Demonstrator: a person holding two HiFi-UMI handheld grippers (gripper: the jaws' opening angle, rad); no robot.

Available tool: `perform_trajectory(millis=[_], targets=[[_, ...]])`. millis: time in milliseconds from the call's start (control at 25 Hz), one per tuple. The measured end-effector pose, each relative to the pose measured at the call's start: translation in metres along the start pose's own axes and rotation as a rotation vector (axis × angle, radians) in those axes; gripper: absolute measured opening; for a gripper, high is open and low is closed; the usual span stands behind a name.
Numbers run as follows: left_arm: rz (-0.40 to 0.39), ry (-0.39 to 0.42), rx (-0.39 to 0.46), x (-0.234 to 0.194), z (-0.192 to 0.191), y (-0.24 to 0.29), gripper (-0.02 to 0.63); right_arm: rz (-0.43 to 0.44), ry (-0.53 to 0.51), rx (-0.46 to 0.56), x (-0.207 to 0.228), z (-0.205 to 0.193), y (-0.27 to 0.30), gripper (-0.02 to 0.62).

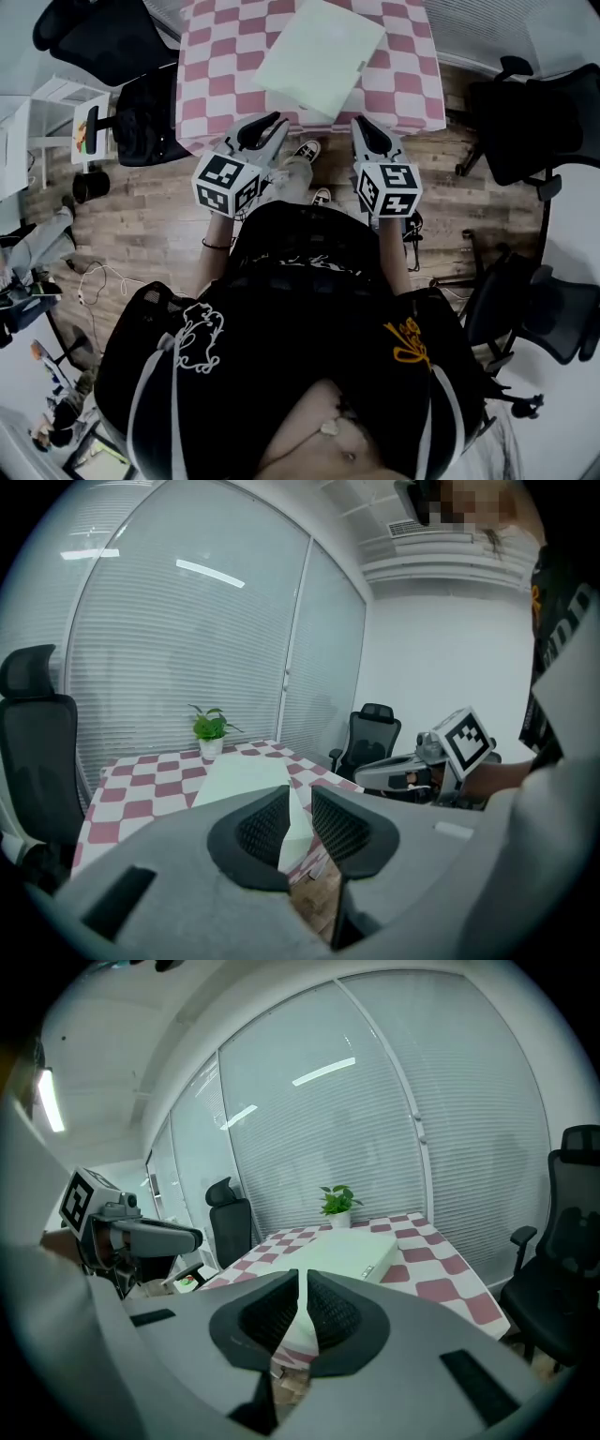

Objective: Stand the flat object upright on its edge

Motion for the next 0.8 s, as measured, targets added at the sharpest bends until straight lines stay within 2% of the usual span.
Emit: perform_trajectory(millis=[440, 800], targets=[[-0.045, 0.019, -0.005, -0.074, 0.017, 0.059, 0.084, -0.096, 0.053, 0.006, 0.031, 0.03, 0.045, 0.034], [-0.109, 0.031, -0.091, -0.151, 0.004, 0.102, 0.086, -0.086, 0.21, -0.019, 0.062, 0.038, 0.095, 0.035]])
Point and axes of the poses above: the fingertips, and each gripper's own axes: y forward along the fingers, x to its right, z out of its top, the point moved 8 cm from there along -y, backward along the fingers, and after that the axes turned 9 degrees about y, right-handed, at the moved point
